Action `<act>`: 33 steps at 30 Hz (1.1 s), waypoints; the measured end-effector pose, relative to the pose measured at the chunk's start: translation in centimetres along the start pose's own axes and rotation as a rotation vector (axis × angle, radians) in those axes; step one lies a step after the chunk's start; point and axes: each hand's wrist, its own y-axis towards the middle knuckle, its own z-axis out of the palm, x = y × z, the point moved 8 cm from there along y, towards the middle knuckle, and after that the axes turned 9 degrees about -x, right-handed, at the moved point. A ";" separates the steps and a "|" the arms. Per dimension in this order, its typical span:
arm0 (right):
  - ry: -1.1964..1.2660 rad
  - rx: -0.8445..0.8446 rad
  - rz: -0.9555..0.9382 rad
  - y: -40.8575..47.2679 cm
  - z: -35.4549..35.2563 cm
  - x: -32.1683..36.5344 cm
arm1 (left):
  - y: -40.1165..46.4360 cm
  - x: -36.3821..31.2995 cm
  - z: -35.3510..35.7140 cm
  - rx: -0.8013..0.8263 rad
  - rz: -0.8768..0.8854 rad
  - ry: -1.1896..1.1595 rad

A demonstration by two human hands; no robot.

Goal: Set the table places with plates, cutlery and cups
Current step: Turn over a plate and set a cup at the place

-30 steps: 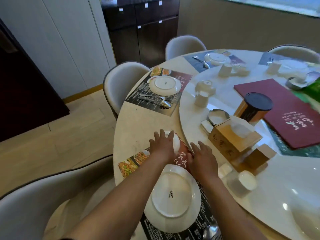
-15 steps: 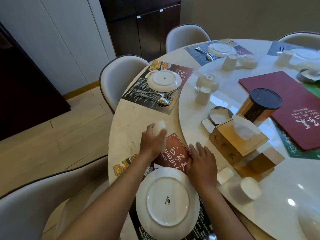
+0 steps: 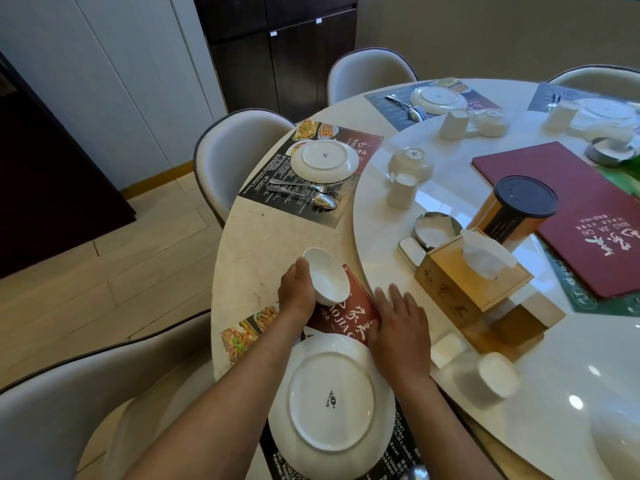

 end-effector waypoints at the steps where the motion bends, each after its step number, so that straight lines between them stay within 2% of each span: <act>1: -0.003 0.005 -0.005 0.0 0.0 0.0 | -0.1 -0.1 0.1 -0.003 0.012 0.006; 9: 0.014 0.047 -0.013 -0.3 -0.2 -0.2 | -0.6 0.0 -0.5 -0.053 0.075 0.025; 18: 0.014 0.060 -0.012 -0.4 0.0 -0.4 | -0.9 0.4 -1.0 -0.148 0.055 0.267; 26: 0.033 0.131 -0.061 -0.4 -0.8 -0.5 | -2.0 0.1 -1.3 -0.112 0.054 0.272; 30: 0.111 -0.091 -0.103 -3.9 -4.1 0.0 | -4.8 1.2 -3.1 0.007 0.241 0.456; 33: 0.169 0.017 0.113 -8.8 -2.9 -2.0 | -9.0 3.9 -5.8 0.079 0.412 0.592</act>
